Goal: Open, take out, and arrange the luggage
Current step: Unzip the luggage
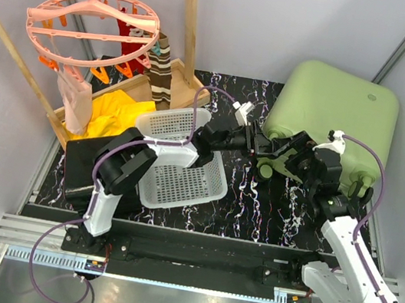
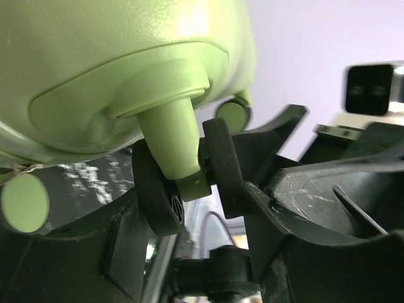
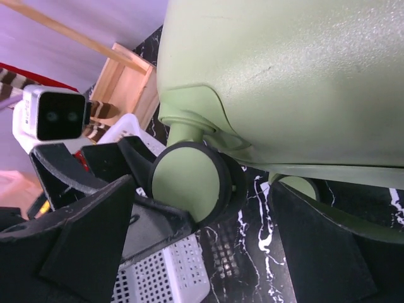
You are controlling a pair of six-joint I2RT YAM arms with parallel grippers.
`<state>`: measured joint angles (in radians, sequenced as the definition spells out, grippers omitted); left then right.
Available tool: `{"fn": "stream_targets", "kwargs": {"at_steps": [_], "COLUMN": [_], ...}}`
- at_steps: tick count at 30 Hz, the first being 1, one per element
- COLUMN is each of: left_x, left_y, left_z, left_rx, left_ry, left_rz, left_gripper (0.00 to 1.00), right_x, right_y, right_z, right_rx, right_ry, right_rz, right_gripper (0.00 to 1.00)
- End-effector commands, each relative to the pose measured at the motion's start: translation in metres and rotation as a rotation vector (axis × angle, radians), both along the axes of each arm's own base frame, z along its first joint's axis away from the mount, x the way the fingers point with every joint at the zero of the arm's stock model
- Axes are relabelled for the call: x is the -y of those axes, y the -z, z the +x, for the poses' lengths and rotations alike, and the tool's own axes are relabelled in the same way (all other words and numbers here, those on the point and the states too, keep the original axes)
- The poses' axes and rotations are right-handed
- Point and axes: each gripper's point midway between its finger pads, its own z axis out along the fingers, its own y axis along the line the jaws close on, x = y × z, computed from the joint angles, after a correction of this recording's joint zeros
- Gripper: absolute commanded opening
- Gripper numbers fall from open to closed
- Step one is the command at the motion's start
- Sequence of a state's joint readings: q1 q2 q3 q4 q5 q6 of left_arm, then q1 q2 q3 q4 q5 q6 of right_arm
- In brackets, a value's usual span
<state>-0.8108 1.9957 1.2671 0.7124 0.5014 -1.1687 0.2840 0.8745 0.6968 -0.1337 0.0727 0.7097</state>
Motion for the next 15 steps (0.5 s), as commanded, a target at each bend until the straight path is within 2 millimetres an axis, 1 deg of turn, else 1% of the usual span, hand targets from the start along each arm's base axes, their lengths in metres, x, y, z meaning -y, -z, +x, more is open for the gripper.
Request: {"fn": "stream_targets", "kwargs": {"at_steps": [1,2,4,5,6,8,9,11,12,15], "left_x": [-0.016,-0.018,-0.019,-0.021,-0.021,-0.021,-0.022,-0.022,-0.023,-0.023], "left_y": [-0.148,-0.15,-0.147,-0.149,-0.146,-0.141,-0.137,-0.135,-0.134,-0.134], "left_z": [-0.052,-0.053,-0.053,-0.054,-0.053,-0.051,-0.05,-0.048,-0.046,-0.048], "left_rx": [0.37,0.376,0.365,0.36,0.352,0.345,0.337,0.33,0.326,0.326], "left_ry": [0.163,0.164,0.161,0.163,0.159,0.15,0.146,0.14,0.137,0.139], "left_rz": [-0.442,-0.455,-0.462,-0.474,-0.473,-0.467,-0.459,-0.461,-0.461,-0.471], "left_gripper": [0.6,0.61,0.63,0.64,0.65,0.66,0.66,0.67,0.68,0.73], "right_x": [-0.013,-0.015,-0.015,-0.015,-0.016,-0.014,-0.013,-0.013,-0.012,-0.01], "right_y": [-0.014,-0.016,-0.013,-0.016,-0.013,-0.02,-0.02,-0.023,-0.025,-0.019], "right_z": [-0.005,-0.003,-0.001,0.001,0.001,0.003,0.003,0.004,0.005,0.007], "right_rx": [-0.006,-0.003,-0.007,0.003,0.001,0.03,0.034,0.046,0.05,0.041], "right_ry": [-0.076,-0.082,-0.079,-0.076,-0.075,-0.065,-0.061,-0.058,-0.054,-0.039], "right_rz": [0.1,0.115,0.129,0.151,0.161,0.182,0.187,0.189,0.189,0.191], "right_gripper": [0.96,0.95,0.93,0.89,0.86,0.82,0.77,0.72,0.68,0.64]}}
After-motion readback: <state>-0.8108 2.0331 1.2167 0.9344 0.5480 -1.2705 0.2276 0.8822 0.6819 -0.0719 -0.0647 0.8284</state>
